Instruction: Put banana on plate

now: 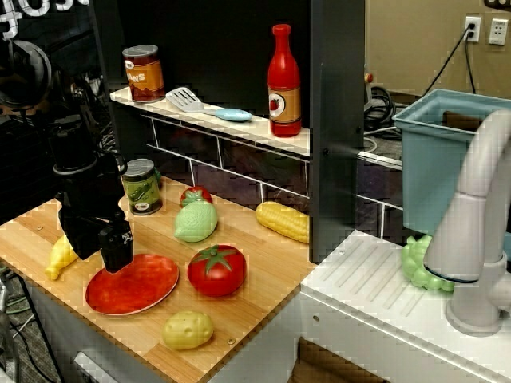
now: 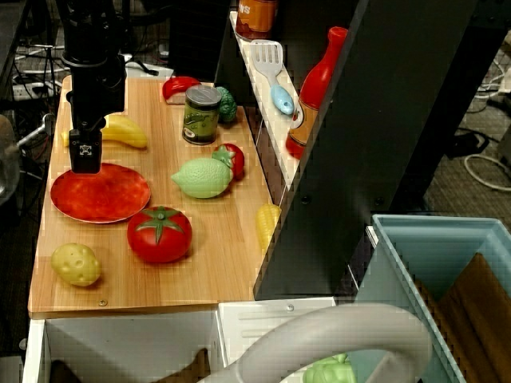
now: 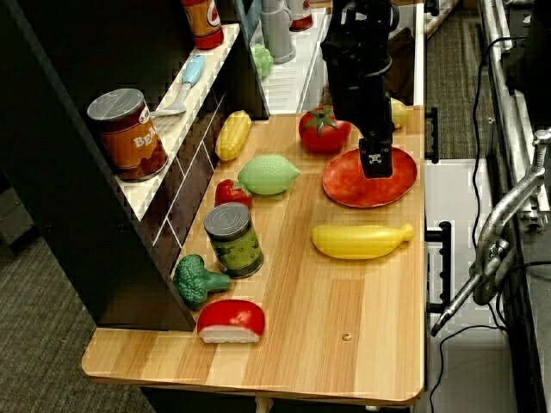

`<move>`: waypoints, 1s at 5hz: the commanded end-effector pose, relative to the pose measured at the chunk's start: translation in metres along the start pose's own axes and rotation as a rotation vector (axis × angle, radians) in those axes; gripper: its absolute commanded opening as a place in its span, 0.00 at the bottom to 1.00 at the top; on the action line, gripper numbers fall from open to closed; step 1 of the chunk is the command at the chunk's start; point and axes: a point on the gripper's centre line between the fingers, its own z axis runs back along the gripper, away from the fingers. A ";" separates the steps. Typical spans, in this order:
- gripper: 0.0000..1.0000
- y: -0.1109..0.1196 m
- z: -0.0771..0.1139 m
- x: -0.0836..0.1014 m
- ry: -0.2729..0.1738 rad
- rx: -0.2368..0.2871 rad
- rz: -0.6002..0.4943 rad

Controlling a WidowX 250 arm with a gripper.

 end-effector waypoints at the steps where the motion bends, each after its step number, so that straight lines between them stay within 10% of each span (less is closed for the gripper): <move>1: 1.00 0.000 0.000 0.000 0.000 0.000 0.000; 5: 1.00 0.035 0.041 0.037 -0.028 0.058 -0.105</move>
